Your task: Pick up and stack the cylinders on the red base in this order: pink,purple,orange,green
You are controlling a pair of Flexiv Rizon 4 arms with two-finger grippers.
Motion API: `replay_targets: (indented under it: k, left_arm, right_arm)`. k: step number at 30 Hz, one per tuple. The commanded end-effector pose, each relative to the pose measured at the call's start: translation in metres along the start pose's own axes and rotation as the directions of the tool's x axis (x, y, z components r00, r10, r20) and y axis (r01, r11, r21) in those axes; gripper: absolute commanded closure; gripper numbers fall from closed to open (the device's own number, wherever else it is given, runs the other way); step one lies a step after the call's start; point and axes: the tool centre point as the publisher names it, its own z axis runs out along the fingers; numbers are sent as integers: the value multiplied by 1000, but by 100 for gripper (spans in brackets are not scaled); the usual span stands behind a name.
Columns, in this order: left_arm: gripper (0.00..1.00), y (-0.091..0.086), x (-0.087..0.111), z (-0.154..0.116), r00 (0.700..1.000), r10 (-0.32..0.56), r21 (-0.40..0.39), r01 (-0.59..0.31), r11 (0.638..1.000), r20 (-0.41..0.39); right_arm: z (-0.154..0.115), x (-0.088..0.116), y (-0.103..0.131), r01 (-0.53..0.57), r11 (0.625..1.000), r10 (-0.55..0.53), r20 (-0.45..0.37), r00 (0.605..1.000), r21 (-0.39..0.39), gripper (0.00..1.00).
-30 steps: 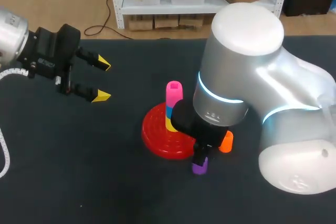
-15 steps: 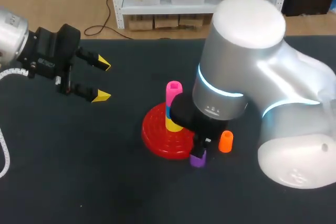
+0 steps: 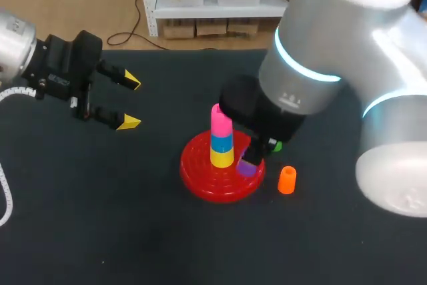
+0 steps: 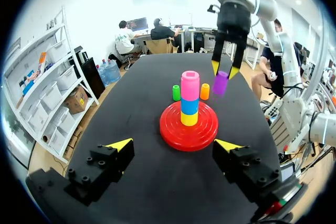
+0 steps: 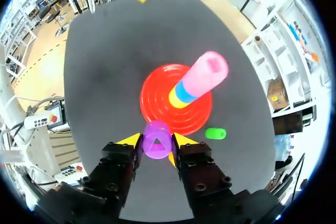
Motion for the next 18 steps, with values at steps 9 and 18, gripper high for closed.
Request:
replay_targets:
  k: [9,18]
  left_arm:
    - [0,1,1,0,1000,2,1,-2,1000,4]
    - [0,1,1,0,1000,2,1,-2,1000,4]
  right_arm:
    - [-47,-34,-16,-2,1000,2,24,1000,17,100]
    - [-60,-62,-28,-8,1000,6,55,998,27,100]
